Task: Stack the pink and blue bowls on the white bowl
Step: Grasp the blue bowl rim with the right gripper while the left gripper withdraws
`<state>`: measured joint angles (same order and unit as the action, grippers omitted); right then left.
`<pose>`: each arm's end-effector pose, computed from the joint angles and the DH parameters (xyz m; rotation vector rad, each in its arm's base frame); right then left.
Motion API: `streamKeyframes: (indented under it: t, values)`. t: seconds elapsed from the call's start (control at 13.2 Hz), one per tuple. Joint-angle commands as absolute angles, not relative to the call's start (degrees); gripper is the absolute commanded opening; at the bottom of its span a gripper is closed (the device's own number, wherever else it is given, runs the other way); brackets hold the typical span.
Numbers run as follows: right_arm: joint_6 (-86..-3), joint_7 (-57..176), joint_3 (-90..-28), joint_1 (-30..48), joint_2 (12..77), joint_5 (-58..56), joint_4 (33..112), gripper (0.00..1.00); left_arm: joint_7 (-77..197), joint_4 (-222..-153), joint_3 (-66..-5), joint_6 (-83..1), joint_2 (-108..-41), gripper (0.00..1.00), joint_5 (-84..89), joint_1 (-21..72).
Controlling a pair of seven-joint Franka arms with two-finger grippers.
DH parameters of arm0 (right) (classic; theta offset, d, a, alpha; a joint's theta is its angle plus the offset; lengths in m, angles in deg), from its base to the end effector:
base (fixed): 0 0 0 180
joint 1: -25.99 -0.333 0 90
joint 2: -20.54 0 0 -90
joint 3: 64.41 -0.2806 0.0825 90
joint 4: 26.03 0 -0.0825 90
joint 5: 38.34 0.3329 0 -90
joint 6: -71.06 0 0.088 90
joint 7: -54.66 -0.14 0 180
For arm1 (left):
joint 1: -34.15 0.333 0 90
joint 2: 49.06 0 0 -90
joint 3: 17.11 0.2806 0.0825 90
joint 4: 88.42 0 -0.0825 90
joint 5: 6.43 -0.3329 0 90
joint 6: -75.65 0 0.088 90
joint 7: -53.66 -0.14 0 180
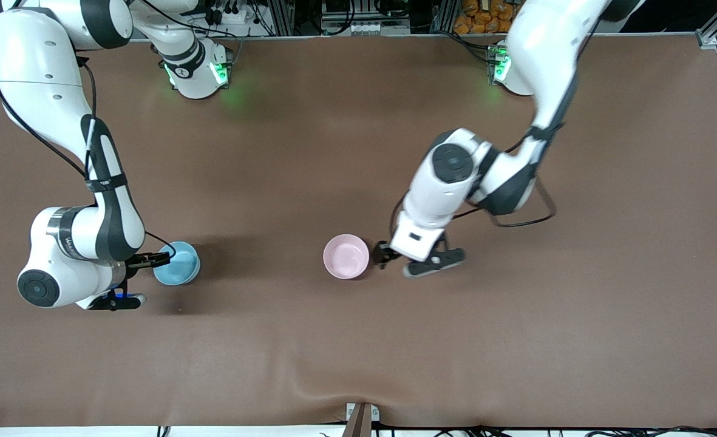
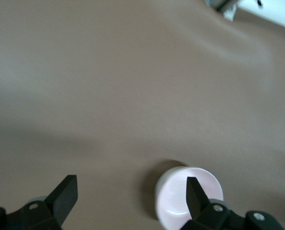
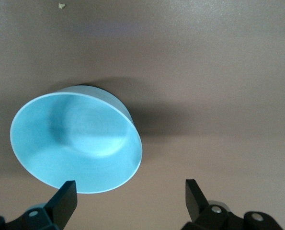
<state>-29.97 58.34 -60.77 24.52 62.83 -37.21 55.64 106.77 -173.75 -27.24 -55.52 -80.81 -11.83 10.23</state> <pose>0.5985 -0.0159 0.2049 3.0723 0.0408 -0.6222 0.5685 -0.3569 0.3402 2.9097 0.4658 0.2630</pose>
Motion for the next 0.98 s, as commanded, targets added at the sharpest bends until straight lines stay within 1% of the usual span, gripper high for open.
streamKeyframes:
  t: [0.0,0.08,0.15,0.45,0.6,0.68,0.76,0.83,0.91]
  values:
    - [-31.8,59.3,-60.8,25.5,63.3,-36.8,56.5,1.00,102.0,-175.5,-27.7,-47.7,-73.9,1.00,-12.3,13.3]
    - [-35.7,60.3,-60.8,25.6,63.3,-36.9,57.1,1.00,100.3,-175.5,-27.7,-45.2,-72.2,1.00,-12.3,14.4]
    - [-37.9,62.3,-60.8,25.9,63.1,-36.9,58.4,1.00,97.6,-175.5,-27.7,-42.4,-70.7,1.00,-12.3,15.7]
    - [-39.6,62.7,-60.9,26.2,62.9,-36.3,59.9,1.00,84.1,-175.9,-27.7,-30.2,-64.7,1.00,-12.2,21.6]
    - [-41.2,62.6,-60.9,26.0,62.9,-34.7,62.0,1.00,74.8,-175.9,-27.7,-26.1,-61.7,1.00,-12.1,25.3]
    - [-41.4,62.4,-60.9,25.9,63.0,-34.3,62.9,0.80,72.8,-175.8,-27.7,-24.5,-60.4,1.00,-12.1,26.4]
    - [-41.4,62.2,-60.9,25.8,63.0,-33.7,63.1,0.24,71.9,-175.7,-27.7,-22.3,-59.2,1.00,-12.1,27.3]
    - [-41.3,62.2,-60.9,25.8,63.0,-32.5,63.0,0.00,70.8,-175.5,-27.7,-20.4,-58.0,1.00,-12.1,27.9]
    - [-41.3,62.1,-60.9,25.8,62.9,-31.6,62.9,0.00,69.3,-175.5,-27.5,-19.0,-56.8,1.00,-12.1,28.3]
